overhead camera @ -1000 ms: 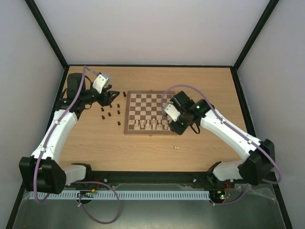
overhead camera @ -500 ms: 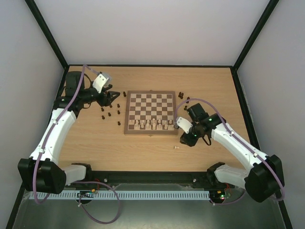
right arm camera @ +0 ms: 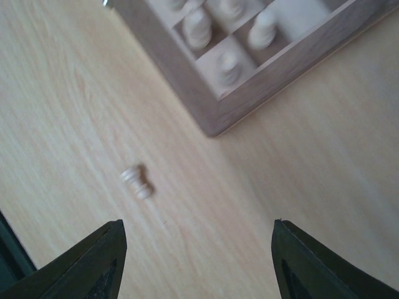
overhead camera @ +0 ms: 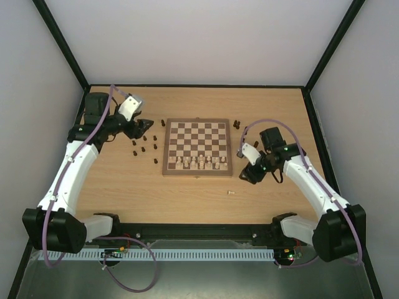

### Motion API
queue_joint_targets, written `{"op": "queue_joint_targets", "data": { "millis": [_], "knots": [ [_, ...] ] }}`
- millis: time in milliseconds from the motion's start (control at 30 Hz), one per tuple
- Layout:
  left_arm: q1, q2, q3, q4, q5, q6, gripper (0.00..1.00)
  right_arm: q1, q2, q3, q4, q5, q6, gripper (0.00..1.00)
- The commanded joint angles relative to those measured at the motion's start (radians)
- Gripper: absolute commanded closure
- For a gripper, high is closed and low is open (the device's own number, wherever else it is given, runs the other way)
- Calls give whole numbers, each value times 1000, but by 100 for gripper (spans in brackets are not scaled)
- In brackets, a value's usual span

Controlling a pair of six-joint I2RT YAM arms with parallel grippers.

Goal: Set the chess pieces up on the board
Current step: Pick up the chess piece from the chessboard.

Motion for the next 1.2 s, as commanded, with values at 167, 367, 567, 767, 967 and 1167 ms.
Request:
{"op": "queue_joint_targets", "data": {
  "millis": [167,367,567,767,967,1167],
  "knots": [
    [66,94,55,-39,-91,47,24,-50,203,251,-38,-27,65,27],
    [143,183,102,-44,-65,73,3,-50,318,415,-78,-6,100,20],
    [202,272,141,-59,-45,85,1,-53,445,548,-112,-1,104,3],
    [212,323,185,-75,-65,79,1,-60,533,592,-87,-16,115,1],
    [213,308,258,-145,-126,83,1,-59,571,631,-88,37,192,1],
    [229,231,311,-225,-164,100,1,-59,553,615,-71,49,274,1]
  ]
}}
